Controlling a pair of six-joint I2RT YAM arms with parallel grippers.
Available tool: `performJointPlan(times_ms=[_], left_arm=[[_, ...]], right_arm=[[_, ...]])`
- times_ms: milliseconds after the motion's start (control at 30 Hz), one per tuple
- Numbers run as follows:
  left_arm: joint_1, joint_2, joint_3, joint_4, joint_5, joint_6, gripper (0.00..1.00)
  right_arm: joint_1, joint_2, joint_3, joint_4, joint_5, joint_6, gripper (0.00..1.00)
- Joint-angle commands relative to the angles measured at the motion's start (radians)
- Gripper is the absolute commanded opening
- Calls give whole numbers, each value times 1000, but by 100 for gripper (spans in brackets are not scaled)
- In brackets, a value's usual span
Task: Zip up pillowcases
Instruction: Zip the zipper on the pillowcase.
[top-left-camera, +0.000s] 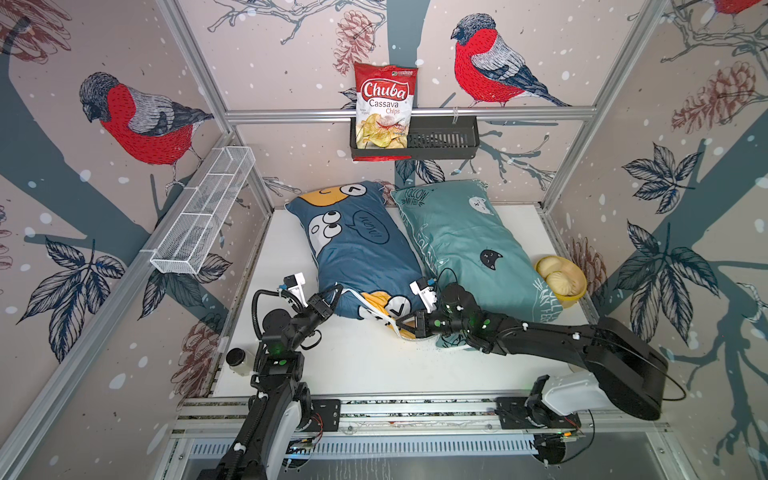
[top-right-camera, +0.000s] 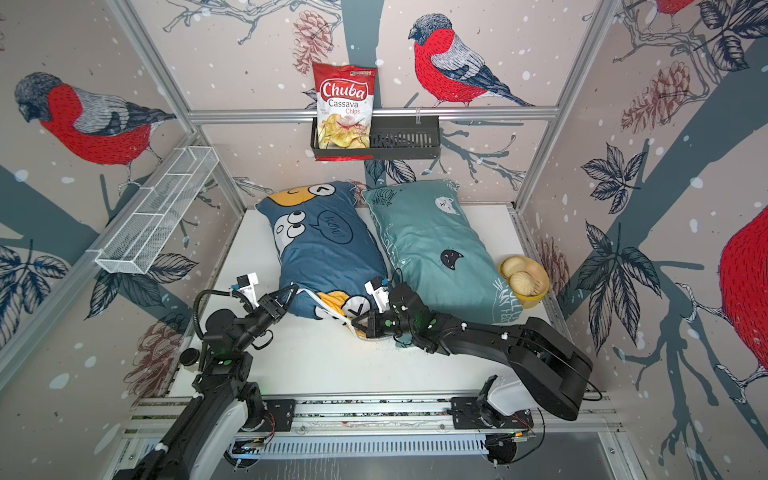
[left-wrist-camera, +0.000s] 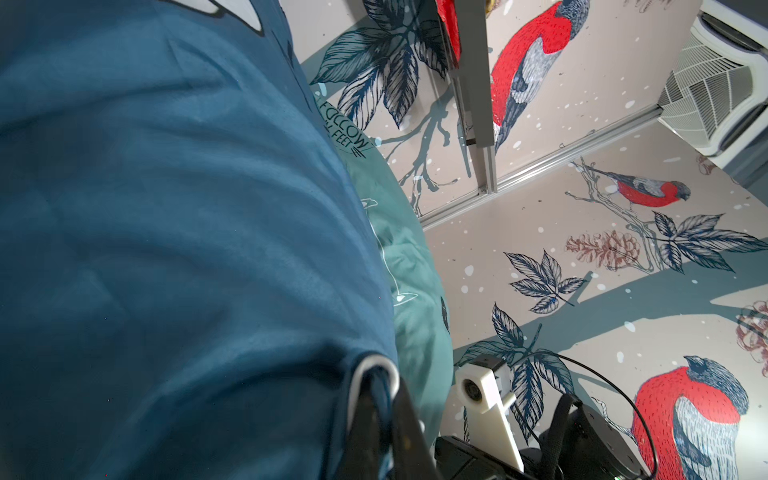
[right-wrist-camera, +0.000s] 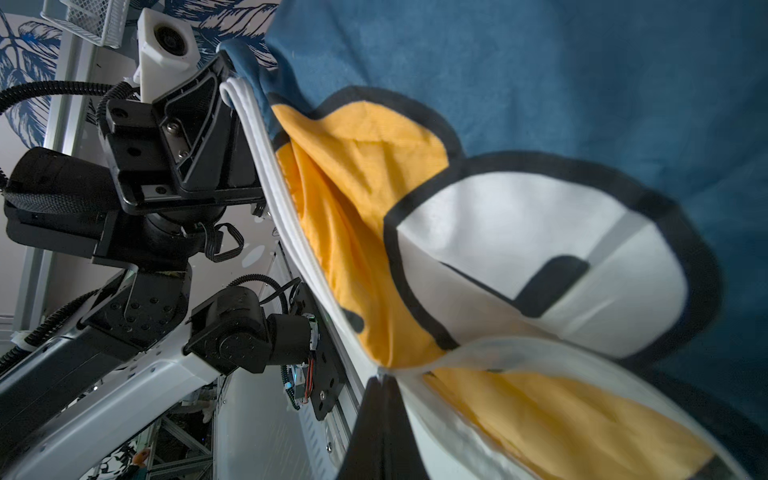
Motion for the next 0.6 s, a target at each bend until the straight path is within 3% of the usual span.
performJointPlan(times_ms=[0,567], left_arm=[[26,7,14,44,-52,16,0],[190,-7,10,43,-35,-19,0]], right_arm=[[3,-11,-13,-63,42,-25,0],[-16,-88,-137,-175,166,-19,0]])
